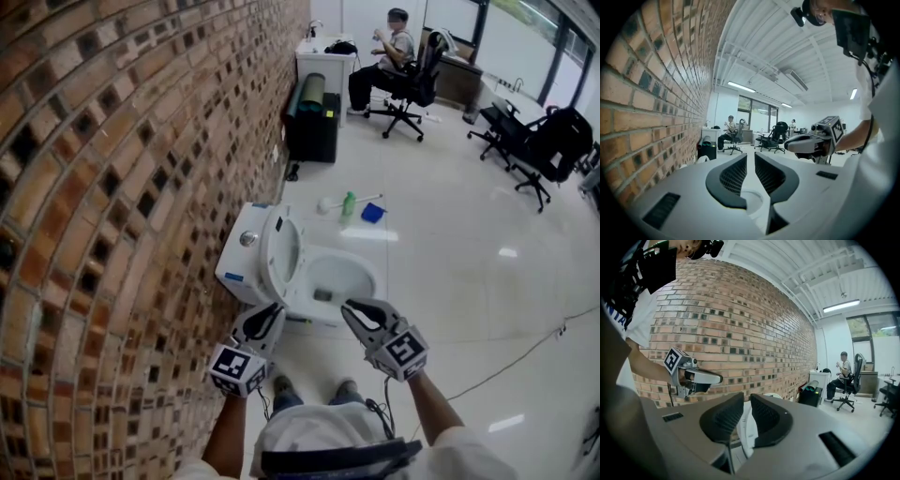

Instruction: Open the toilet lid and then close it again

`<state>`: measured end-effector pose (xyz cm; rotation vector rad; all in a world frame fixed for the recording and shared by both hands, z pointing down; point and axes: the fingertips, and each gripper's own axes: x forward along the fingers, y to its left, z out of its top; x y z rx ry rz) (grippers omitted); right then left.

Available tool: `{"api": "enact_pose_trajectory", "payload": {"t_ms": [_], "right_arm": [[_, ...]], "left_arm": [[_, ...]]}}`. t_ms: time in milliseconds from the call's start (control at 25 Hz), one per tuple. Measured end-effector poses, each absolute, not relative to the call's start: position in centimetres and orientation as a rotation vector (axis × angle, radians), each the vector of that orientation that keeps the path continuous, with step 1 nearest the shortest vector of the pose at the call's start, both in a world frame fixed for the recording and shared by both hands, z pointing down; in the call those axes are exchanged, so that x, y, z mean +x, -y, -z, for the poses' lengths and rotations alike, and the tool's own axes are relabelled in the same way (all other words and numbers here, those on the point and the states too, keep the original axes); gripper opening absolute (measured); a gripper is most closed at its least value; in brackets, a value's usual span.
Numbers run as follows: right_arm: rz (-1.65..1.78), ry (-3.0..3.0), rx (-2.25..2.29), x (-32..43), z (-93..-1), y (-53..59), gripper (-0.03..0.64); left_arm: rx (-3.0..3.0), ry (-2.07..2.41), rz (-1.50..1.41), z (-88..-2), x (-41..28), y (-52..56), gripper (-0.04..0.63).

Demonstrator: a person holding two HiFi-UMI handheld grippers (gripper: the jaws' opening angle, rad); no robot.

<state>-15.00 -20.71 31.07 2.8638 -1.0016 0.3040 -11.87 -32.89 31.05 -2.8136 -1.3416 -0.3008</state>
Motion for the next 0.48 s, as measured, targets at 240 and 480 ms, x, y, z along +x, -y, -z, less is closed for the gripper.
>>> {"api": "enact_pose_trajectory", "payload": {"t_ms": [240, 480], "right_arm": [[-0.323, 1.039, 2.837, -15.5, -31.8, 19.2, 0.057], [-0.35, 1.094, 2.758, -15.3, -32.8, 17.8, 0.061]], "left_arm": [[-2.859, 1.22, 0.276, -30.7, -12.2, 32.6, 0.044], [-2.901, 1.136, 0.295, -31.3, -12.9, 31.3, 0.044]]}}
